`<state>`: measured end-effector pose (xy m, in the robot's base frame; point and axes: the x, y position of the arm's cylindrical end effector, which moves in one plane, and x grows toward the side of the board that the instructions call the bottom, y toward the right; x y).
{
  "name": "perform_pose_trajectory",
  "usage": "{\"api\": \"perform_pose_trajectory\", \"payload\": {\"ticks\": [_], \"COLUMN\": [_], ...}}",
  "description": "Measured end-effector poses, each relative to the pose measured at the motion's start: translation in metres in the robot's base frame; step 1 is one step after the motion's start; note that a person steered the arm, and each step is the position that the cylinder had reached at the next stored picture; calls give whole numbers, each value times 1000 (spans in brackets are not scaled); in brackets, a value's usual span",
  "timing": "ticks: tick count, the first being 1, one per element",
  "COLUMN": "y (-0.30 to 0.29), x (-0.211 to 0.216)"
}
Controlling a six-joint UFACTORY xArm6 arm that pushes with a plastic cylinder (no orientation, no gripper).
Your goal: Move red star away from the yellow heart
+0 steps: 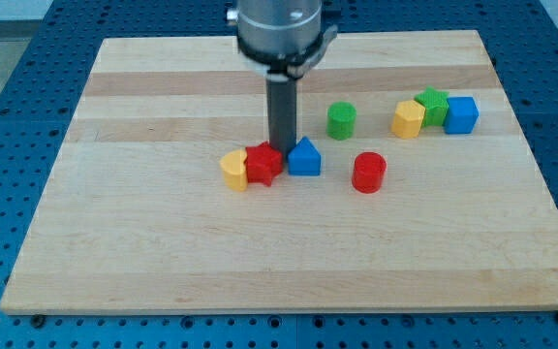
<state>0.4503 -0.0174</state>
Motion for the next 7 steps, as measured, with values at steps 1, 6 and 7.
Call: {"api": "perform_pose_trajectory", "payload": {"ticks": [1, 6, 7], "y": [-3, -99, -117], "x": [19, -8, 0]}}
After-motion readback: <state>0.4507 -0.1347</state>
